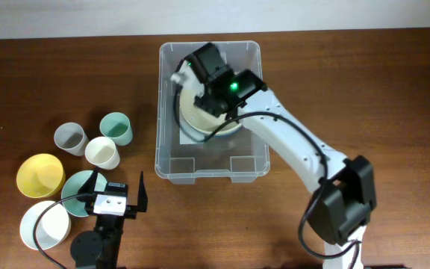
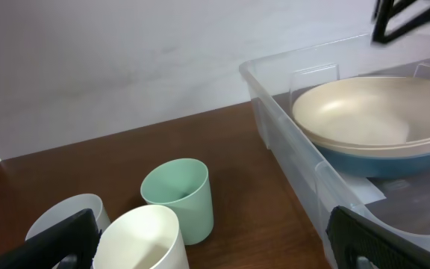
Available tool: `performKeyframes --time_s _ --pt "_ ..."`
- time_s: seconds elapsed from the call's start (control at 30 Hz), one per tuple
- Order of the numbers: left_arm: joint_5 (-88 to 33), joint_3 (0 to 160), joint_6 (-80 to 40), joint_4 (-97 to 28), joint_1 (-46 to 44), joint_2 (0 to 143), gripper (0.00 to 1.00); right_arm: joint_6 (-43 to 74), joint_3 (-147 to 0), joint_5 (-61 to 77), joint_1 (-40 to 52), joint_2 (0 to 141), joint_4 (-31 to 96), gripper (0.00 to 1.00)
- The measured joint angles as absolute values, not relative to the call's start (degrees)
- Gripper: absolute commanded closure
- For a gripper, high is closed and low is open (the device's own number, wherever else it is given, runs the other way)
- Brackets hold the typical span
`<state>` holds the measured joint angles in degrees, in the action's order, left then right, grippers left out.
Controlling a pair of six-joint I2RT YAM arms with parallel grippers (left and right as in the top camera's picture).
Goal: Pack container
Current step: 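Open the right gripper and retract it to the right, then move the left gripper to the mint green cup and grip its rim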
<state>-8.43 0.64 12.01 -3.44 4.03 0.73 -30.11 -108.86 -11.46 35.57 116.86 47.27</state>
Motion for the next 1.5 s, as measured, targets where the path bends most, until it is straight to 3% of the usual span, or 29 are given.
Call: performKeyframes --time_s 0.07,0.1,0.17,0.33,0.57,0.77,0.93,1.07,1.17,1.37,1.5 --pt "-8.4 0.6 12.0 -3.4 4.0 0.7 0.01 -23.5 -108.9 -16.1 33.3 114.4 46.9 0.45" --pt "-8.4 0.6 12.0 -3.4 4.0 0.7 0.01 -20.5 -108.9 -16.8 31.9 113.2 47.0 0.28" --pt "-8.4 0.6 12.0 -3.4 4.0 0.7 0.01 -11.0 -108.9 -17.0 25.0 108.4 47.9 0.25" --pt "-8.4 0.6 12.0 -3.4 4.0 0.7 0.01 0.1 -109.6 -4.0 5.0 103.4 53.9 0.25" --pt "-8.4 0.6 12.0 -3.4 4.0 0.7 0.01 6.5 -109.6 3.1 -4.2 103.5 62.0 0.3" --pt "-8.4 0.6 12.0 -3.4 4.0 0.7 0.01 8.4 -107.6 4.3 -8.7 100.6 67.1 0.3" --pt "-7.9 0.6 12.0 -3.5 4.0 0.7 0.01 8.9 -95.6 4.6 -9.6 87.8 64.4 0.3" --pt "-7.5 0.6 12.0 -3.5 4.0 0.6 0.01 9.1 -80.1 4.9 -9.6 71.0 59.5 0.24" --pt "-7.4 0.6 11.5 -3.2 4.0 0.6 0.01 9.2 -69.9 5.1 -9.6 61.0 57.1 0.02" --pt "-0.1 4.1 3.3 -5.6 4.0 2.9 0.01 9.3 -59.2 5.3 -9.6 54.9 55.7 0.01" --pt "6.3 17.4 0.7 -6.3 4.0 15.1 0.01 9.3 -58.8 5.3 -9.5 56.4 55.6 0.01"
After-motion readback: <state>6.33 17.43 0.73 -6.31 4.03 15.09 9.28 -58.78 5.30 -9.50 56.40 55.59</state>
